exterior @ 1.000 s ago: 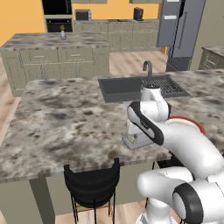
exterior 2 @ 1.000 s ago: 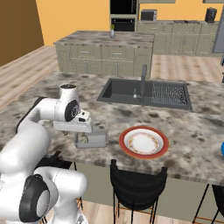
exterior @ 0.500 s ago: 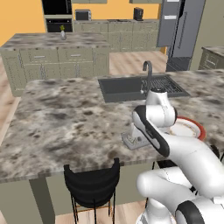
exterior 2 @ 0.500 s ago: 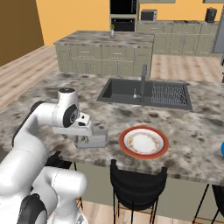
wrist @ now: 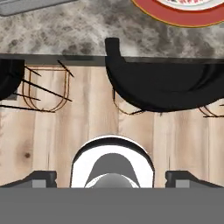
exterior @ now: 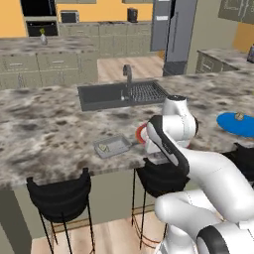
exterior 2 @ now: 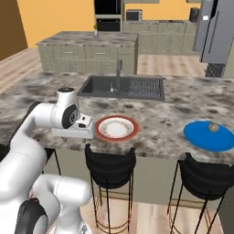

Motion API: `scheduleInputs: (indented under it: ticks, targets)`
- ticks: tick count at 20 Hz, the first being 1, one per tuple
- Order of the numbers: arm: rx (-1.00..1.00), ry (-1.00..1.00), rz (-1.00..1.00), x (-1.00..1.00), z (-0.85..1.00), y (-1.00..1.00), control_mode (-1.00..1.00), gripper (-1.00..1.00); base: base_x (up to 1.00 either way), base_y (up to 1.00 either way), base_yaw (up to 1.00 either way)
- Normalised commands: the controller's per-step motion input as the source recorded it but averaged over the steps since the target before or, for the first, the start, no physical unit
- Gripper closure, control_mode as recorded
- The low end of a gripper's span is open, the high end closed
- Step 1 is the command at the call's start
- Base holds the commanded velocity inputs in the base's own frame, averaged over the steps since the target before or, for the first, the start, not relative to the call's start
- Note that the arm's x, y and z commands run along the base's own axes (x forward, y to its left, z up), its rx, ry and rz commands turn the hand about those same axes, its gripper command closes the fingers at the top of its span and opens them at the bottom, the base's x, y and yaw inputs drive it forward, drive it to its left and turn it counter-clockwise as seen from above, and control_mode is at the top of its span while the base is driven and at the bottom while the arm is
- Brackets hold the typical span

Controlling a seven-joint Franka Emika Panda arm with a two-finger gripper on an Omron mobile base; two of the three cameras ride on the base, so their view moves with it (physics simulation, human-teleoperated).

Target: Place two dumplings into each of the tupperware containers and then place the containers in the fridge.

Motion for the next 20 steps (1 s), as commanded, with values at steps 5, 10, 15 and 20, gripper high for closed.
scheduleInputs:
  ticks: [5, 10, 15, 20]
  targets:
    - [0.00, 0.00, 0.00, 0.00, 0.00, 0.00, 1.00, -1.00, 0.04, -1.00, -0.19]
    - [0.00, 0.00, 0.00, 0.00, 0.00, 0.00, 1.00, -1.00, 0.33, -0.99, -0.09]
    - [0.00, 0.00, 0.00, 0.00, 0.00, 0.00, 1.00, -1.00, 0.37, -0.91, 0.00]
    - [0.00, 0.00, 0.00, 0.00, 0.00, 0.00, 1.00, -1.00, 0.56, -0.70, 0.02]
